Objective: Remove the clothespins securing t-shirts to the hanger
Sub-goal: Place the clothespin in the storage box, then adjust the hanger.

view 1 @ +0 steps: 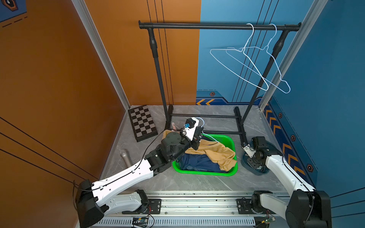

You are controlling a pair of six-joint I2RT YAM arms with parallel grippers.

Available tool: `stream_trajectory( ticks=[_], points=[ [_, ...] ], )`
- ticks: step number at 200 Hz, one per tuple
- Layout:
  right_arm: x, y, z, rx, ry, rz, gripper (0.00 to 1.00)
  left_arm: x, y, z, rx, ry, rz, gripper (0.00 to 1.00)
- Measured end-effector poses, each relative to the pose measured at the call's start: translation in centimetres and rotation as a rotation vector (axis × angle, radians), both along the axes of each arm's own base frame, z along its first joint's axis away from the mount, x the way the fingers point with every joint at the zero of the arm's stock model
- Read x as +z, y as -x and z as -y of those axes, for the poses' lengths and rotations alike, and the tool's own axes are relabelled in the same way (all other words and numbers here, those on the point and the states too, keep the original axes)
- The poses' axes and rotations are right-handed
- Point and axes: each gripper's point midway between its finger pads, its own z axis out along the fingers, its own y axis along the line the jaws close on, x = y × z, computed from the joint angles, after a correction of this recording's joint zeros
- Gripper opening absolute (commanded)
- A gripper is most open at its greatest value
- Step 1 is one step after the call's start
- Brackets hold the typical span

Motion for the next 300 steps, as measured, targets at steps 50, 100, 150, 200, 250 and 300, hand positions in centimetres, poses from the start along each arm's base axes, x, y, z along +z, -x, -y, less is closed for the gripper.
stream_trajectory(
  ticks=[50, 100, 150, 200, 250, 300],
  points=[
    [0.1, -0.1, 0.0, 0.000, 0.000, 0.013, 0.50, 0.0, 0.0, 0.0, 0.000, 0.000, 0.000, 0.00],
    [2.3, -0.5, -0.1, 0.001, -0.001, 0.116, 0.53, 0.4, 0.2, -0.3, 0.001, 0.008, 0.007, 0.00],
    [11.0, -3.3, -2.0, 0.024, -0.085, 0.394, 0.57, 1.2, 0.6, -0.8, 0.000, 0.024, 0.019, 0.00],
    [19.7, -4.5, -8.0, 0.185, -0.307, 0.607, 0.61, 0.6, 1.0, -0.5, -0.003, -0.003, -0.001, 0.00],
    [24.5, -2.7, -15.8, 0.427, -0.546, 0.652, 0.64, 0.8, 0.7, -0.5, 0.021, -0.022, -0.013, 0.00],
    [27.0, -0.4, -22.6, 0.609, -0.812, 0.631, 0.66, 2.2, 0.5, -0.5, 0.033, -0.019, -0.011, 0.00]
  ],
)
